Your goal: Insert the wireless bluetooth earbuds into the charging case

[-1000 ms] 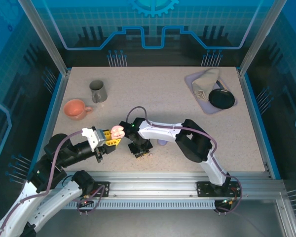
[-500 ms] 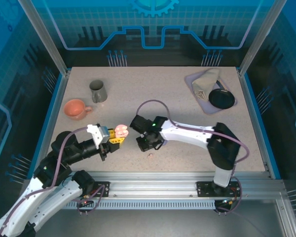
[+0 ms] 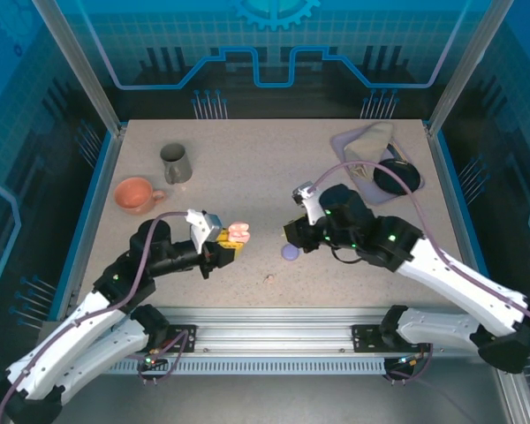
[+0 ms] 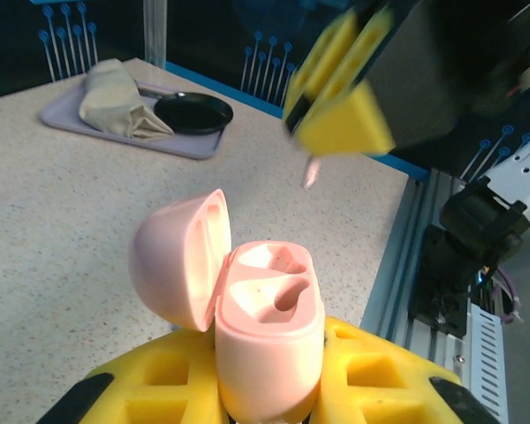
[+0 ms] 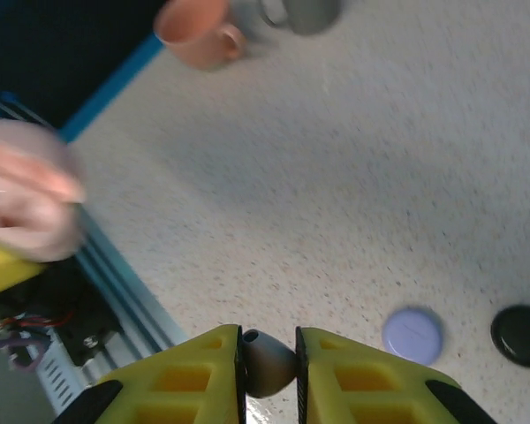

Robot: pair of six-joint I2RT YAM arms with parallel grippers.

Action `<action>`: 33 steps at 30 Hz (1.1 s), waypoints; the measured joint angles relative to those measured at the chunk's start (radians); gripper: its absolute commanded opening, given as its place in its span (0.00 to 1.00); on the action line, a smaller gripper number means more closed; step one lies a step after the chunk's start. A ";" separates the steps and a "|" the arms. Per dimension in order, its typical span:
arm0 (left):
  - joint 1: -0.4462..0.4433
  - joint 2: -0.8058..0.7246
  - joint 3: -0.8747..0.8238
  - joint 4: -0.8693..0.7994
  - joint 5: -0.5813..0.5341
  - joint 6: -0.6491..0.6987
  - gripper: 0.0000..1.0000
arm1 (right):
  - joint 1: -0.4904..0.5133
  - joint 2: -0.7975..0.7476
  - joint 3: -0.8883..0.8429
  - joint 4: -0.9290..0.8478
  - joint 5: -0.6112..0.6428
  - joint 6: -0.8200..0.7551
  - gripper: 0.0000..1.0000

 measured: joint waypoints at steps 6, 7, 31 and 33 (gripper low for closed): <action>0.000 0.042 -0.007 0.059 0.062 -0.007 0.00 | 0.033 -0.042 0.018 0.027 -0.052 -0.140 0.22; 0.000 0.048 -0.007 0.068 0.072 -0.007 0.00 | 0.049 -0.040 0.019 0.035 -0.053 -0.162 0.22; -0.003 0.081 -0.002 0.108 0.180 0.073 0.00 | 0.195 0.124 0.186 0.073 0.000 -0.456 0.23; -0.003 0.088 0.003 0.109 0.180 0.080 0.00 | 0.195 0.127 0.191 0.064 -0.001 -0.463 0.23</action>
